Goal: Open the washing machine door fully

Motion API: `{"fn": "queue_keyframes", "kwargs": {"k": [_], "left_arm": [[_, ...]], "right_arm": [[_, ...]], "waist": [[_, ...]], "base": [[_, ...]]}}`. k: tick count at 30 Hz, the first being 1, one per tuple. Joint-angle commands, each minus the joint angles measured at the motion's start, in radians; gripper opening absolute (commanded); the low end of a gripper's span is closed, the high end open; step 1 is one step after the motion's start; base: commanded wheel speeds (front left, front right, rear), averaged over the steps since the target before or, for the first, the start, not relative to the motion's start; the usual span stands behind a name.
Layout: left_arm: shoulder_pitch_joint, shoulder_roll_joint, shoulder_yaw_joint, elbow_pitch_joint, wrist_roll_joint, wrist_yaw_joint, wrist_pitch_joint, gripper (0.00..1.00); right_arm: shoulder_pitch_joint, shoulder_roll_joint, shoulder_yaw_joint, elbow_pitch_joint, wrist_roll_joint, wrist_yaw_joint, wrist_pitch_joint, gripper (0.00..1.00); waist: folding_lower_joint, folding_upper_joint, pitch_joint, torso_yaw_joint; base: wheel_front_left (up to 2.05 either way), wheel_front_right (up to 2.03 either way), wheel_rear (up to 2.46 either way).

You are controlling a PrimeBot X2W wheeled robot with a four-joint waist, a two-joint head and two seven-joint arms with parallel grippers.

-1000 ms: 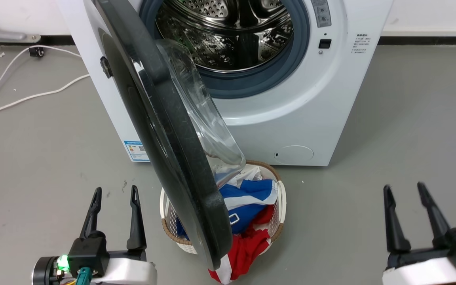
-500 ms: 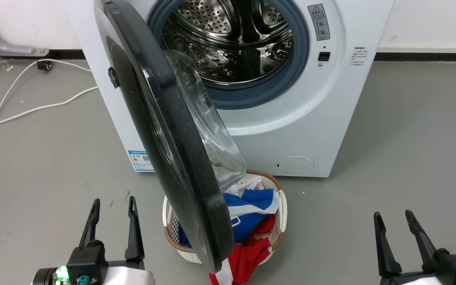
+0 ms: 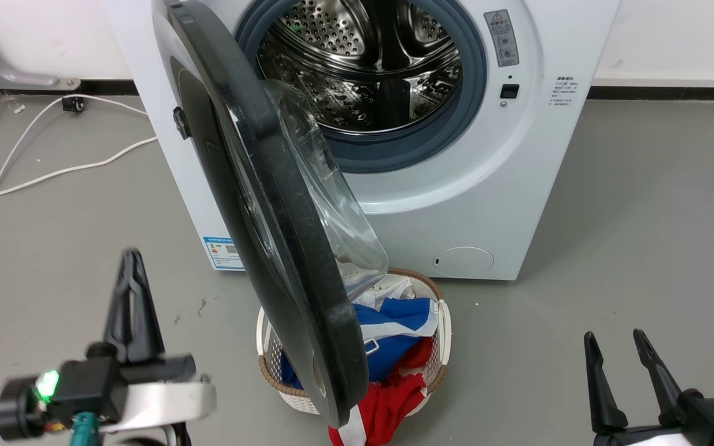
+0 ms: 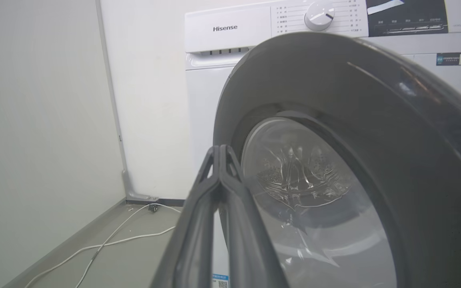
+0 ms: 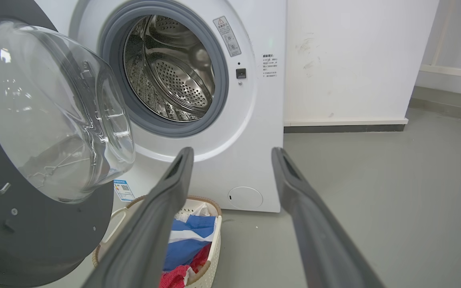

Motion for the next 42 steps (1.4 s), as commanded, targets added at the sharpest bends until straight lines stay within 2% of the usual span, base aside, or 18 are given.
{"fn": "queue_keyframes", "kwargs": {"k": [1, 8, 16, 20, 30, 42], "left_arm": [[-0.015, 0.003, 0.0, -0.018, 0.007, -0.002, -0.003, 0.0], [-0.085, 0.024, -0.064, -0.221, 0.051, -0.028, -0.003, 0.0], [-0.16, 0.03, -0.233, -0.334, 0.089, -0.075, -0.002, 0.0], [-0.18, 0.029, -0.329, -0.34, 0.105, -0.105, -0.002, 0.0], [-0.193, 0.016, -0.521, -0.295, 0.104, -0.144, -0.002, 0.0], [-0.158, 0.023, -0.653, -0.165, 0.083, -0.165, -0.002, 0.0]], "right_arm": [[0.002, 0.003, 0.001, -0.002, 0.0, 0.0, -0.002, 1.0], [-0.001, 0.003, 0.013, -0.003, -0.002, 0.0, -0.002, 1.0], [0.001, 0.003, 0.022, 0.003, -0.009, 0.0, -0.002, 1.0], [-0.001, 0.003, 0.027, 0.004, -0.007, 0.0, -0.002, 1.0], [-0.005, 0.003, 0.032, 0.005, -0.006, 0.0, -0.002, 1.0], [-0.021, 0.003, 0.042, 0.007, -0.005, 0.0, -0.002, 1.0]], "waist": [[0.0, 0.0, 0.0, 0.001], [0.0, 0.0, 0.001, -0.002], [0.0, 0.0, 0.004, -0.007], [0.0, 0.0, 0.003, -0.012], [0.0, 0.0, 0.005, -0.016], [0.0, 0.0, 0.027, -0.013]], "base": [[0.0, 0.0, 0.0], [0.0, 0.0, 0.0], [0.0, 0.0, 0.0], [0.0, 0.0, 0.0], [0.0, 0.0, 0.0], [0.0, 0.0, 0.0]]}}
